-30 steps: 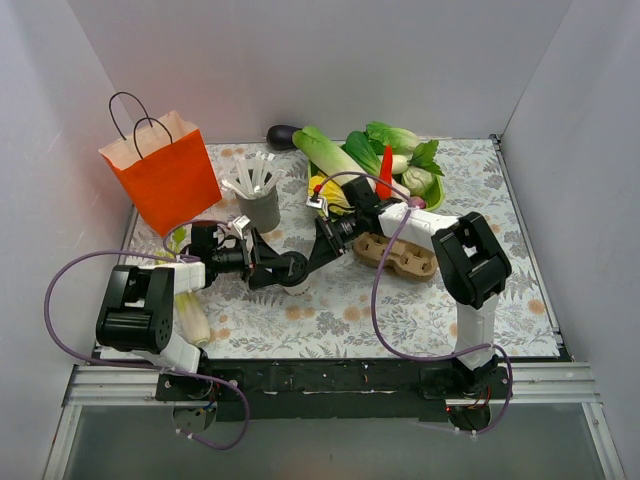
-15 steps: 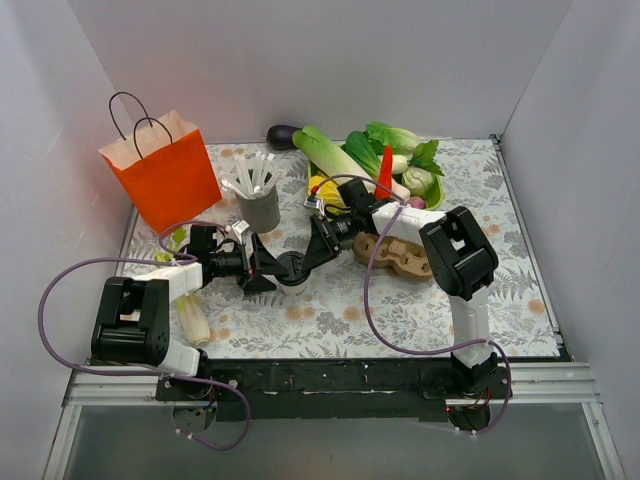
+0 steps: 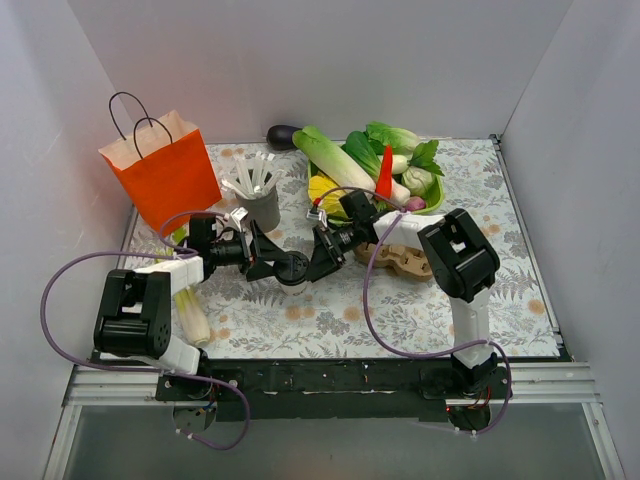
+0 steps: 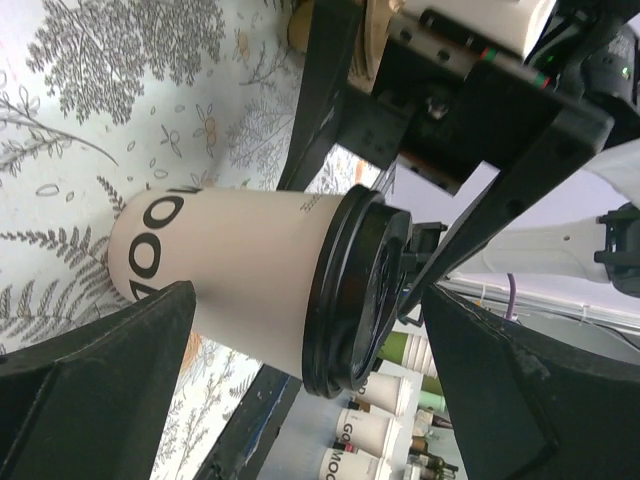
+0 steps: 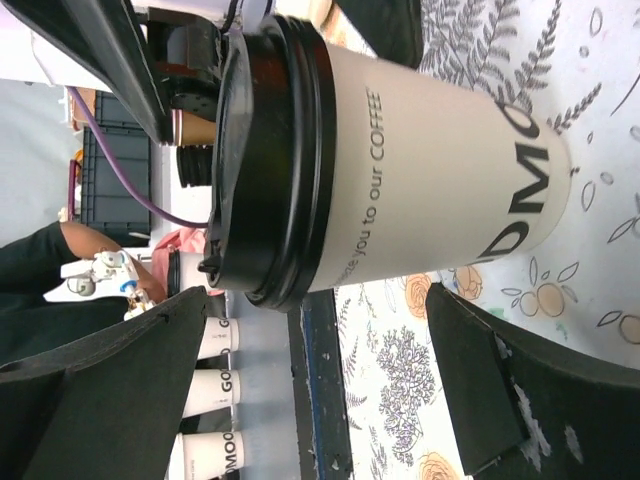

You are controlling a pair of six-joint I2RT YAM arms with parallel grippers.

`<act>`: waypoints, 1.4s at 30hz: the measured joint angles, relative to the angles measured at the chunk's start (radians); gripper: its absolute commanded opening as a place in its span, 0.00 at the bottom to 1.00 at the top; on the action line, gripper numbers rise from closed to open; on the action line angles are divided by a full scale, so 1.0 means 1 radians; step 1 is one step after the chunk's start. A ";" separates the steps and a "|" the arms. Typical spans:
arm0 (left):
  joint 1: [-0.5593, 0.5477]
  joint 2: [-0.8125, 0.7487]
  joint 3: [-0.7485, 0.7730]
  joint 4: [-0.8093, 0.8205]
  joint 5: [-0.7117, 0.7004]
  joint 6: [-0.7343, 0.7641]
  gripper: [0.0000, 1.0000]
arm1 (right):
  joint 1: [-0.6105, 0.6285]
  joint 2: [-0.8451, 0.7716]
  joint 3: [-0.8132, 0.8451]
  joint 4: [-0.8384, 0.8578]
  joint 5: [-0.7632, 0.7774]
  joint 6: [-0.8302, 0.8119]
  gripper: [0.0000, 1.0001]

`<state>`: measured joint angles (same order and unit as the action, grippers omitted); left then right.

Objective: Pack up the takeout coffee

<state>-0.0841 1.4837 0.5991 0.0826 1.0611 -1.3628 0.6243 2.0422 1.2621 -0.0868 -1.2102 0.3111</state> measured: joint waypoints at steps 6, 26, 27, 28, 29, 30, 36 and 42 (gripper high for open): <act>0.001 0.018 0.024 0.026 -0.003 -0.021 0.98 | 0.002 -0.042 -0.014 -0.092 0.021 -0.077 0.98; 0.052 -0.107 -0.050 -0.164 -0.005 -0.017 0.96 | -0.027 0.063 0.235 -0.043 0.015 -0.024 0.98; 0.052 -0.102 -0.051 -0.161 0.002 -0.020 0.96 | -0.027 0.075 0.237 -0.032 0.011 -0.014 0.98; 0.052 -0.097 -0.054 -0.153 0.005 -0.023 0.96 | -0.026 0.085 0.237 -0.021 0.008 0.000 0.98; 0.052 -0.093 -0.057 -0.146 0.007 -0.027 0.96 | -0.026 0.094 0.237 -0.013 0.004 0.007 0.98; 0.052 -0.089 -0.062 -0.137 0.010 -0.032 0.96 | -0.025 0.105 0.237 -0.006 0.001 0.018 0.98; 0.053 -0.042 -0.089 -0.067 0.022 -0.078 0.95 | -0.012 0.139 0.237 0.026 -0.010 0.065 0.94; 0.081 0.028 -0.130 0.024 0.051 -0.150 0.93 | -0.006 0.154 0.233 0.047 -0.017 0.088 0.87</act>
<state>-0.0032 1.5120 0.4694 0.1066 1.1118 -1.5127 0.6186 2.1967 1.4956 -0.0402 -1.2270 0.3988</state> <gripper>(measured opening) 0.941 0.910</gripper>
